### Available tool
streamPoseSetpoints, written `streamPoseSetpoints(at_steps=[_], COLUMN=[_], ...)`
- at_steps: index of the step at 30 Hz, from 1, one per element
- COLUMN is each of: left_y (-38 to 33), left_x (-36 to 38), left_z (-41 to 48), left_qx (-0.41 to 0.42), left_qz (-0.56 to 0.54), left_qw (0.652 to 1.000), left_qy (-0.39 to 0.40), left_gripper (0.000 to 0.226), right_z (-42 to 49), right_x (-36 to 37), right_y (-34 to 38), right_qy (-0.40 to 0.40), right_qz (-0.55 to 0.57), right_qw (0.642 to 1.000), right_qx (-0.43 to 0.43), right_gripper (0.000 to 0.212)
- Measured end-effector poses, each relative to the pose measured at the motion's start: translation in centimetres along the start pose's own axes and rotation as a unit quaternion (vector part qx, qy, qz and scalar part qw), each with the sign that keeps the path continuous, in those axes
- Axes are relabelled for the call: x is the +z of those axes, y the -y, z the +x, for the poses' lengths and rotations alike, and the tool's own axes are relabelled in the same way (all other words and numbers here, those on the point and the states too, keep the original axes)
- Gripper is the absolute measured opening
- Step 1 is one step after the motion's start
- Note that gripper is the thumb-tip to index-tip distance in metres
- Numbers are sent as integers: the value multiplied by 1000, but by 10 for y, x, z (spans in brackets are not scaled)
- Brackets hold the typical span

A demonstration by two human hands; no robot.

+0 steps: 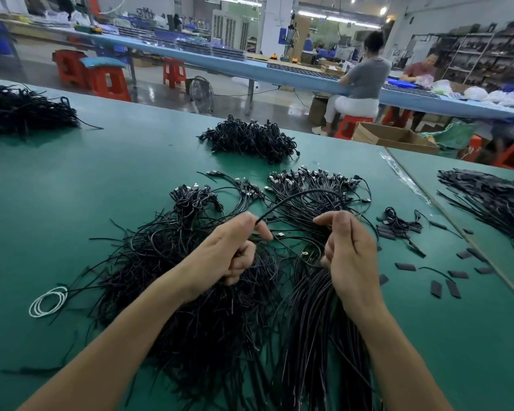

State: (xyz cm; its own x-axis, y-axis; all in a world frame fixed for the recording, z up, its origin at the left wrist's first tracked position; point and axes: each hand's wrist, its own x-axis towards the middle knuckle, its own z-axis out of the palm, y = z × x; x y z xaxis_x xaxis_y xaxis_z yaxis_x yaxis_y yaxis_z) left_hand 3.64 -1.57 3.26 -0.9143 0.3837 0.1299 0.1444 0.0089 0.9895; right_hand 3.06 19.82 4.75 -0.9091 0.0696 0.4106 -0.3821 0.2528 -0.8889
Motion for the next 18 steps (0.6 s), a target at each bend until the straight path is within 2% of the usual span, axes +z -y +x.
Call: streamPoseSetpoints(at_steps=[2, 6, 8, 10, 13, 15, 18], left_y=[-5, -7, -9, -13, -20, -23, -21], left_x=[5, 11, 10, 12, 19, 24, 26], left_z=[0, -1, -4, -11, -16, -16, -9], left_qx=[-12, -25, -65, -97, -82, -58, -19], left_qz=[-13, -32, -89, -122, -189, -264, -329], left_qw=[1000, 999, 990, 970, 940, 928, 934], left_qy=[19, 31, 90, 185, 272, 255, 137], left_gripper=[53, 34, 34, 44, 49, 42, 36], right_z=[0, -1, -2, -3, -6, -11, -24], right_x=[-2, -5, -7, -5, 4, 12, 21], right_y=[-4, -6, -4, -1, 3, 3, 0], right_qy=[10, 33, 42, 61, 125, 192, 288], right_qz=[-35, -50, -46, -44, -74, -106, -134], right_qw=[999, 998, 998, 997, 989, 975, 946], right_qx=[6, 7, 14, 18, 13, 29, 63], right_gripper=[41, 38, 35, 32, 26, 27, 33])
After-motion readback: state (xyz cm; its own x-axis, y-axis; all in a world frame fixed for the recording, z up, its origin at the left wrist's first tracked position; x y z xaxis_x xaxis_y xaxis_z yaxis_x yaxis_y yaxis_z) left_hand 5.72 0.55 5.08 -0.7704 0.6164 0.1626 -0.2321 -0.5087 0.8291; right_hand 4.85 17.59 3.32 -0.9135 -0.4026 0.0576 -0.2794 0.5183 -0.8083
